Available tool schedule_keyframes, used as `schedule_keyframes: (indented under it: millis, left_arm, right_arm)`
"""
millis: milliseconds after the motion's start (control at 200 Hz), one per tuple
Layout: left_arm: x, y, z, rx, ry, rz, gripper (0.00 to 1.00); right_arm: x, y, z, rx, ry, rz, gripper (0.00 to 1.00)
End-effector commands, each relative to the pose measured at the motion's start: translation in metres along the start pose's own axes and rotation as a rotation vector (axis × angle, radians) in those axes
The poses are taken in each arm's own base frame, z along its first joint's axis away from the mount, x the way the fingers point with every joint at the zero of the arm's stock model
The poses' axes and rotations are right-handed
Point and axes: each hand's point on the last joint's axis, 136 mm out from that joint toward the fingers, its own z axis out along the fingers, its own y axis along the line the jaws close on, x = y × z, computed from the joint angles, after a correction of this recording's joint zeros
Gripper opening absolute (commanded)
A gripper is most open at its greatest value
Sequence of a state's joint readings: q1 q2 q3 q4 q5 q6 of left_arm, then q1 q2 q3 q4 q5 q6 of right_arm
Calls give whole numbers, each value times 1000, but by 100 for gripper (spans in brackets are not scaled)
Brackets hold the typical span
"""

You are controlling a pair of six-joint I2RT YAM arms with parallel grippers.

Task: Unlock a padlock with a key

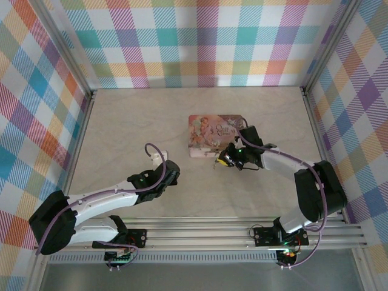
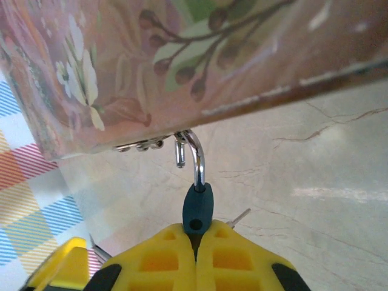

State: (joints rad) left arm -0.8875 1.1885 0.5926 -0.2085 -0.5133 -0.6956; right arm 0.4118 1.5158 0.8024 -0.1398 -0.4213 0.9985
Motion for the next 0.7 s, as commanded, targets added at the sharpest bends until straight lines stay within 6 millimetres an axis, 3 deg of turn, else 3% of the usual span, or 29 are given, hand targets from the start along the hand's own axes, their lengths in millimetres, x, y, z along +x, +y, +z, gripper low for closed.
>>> schedule_keyframes:
  millis: [0, 100, 255, 455, 695]
  left_arm:
    - [-10, -6, -2, 18, -11, -41, 36]
    - [-15, -13, -3, 45, -22, -34, 37]
    - [-28, -44, -4, 168, 2, -23, 38]
    - [-63, -83, -10, 305, 46, -107, 39]
    - [-103, -93, -6, 397, 78, -243, 39]
  right_arm:
    - [2, -27, -1, 61, -27, 218, 0]
    - [-6, -25, -8, 58, -91, 257, 0]
    - [-15, -25, -11, 59, -150, 297, 0]
    - [-19, -30, -6, 41, -187, 395, 0]
    - [-33, -20, -11, -7, -293, 465, 0]
